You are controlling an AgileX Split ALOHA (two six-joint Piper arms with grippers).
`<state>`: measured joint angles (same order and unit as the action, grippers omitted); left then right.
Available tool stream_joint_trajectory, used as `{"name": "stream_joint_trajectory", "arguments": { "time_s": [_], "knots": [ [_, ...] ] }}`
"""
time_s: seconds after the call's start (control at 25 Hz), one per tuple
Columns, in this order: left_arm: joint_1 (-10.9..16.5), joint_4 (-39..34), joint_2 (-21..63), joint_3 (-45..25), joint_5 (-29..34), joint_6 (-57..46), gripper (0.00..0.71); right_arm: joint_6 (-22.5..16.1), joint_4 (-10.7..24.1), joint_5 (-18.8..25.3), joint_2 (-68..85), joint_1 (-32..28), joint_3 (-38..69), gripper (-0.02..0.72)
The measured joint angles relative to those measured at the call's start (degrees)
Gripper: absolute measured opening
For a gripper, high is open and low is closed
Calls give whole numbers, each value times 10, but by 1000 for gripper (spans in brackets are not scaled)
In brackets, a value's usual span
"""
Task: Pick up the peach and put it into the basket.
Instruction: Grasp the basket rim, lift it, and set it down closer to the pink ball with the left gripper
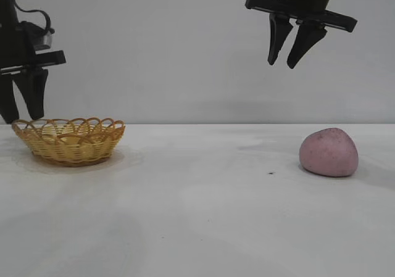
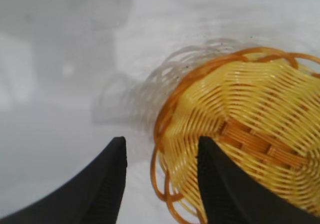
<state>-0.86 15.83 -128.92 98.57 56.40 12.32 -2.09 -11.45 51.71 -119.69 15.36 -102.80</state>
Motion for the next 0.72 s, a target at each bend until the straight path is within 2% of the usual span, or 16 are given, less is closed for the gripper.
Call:
{"name": "stream_joint_trajectory", "arguments": {
  "time_s": [0.04,0.16,0.2,0.28,0.36,0.48,0.56,0.6,0.64,0.72],
  "knots": [
    [0,13,0,0,0,4,62,0,1,0,0,0,0,211],
    [0,66,1,-1,-4,12,66,0,4,-3,0,0,0,211],
    [0,81,6,-10,-16,13,0,0,4,-3,0,0,0,211],
    [0,125,37,-51,-67,13,0,0,4,-2,-2,0,0,211],
    [0,191,86,-137,-137,15,0,0,5,1,-3,0,0,211],
    [-6,410,169,-299,-221,114,0,0,8,3,-3,0,0,211],
    [-32,623,214,-398,-266,228,0,0,8,3,-3,0,0,211],
    [-48,703,229,-440,-285,283,0,0,8,2,-3,0,0,211],
    [-68,762,242,-471,-310,310,0,0,8,1,-3,0,0,211],
    [-104,815,253,-506,-347,333,0,0,8,1,-3,0,0,211]
  ]
}}
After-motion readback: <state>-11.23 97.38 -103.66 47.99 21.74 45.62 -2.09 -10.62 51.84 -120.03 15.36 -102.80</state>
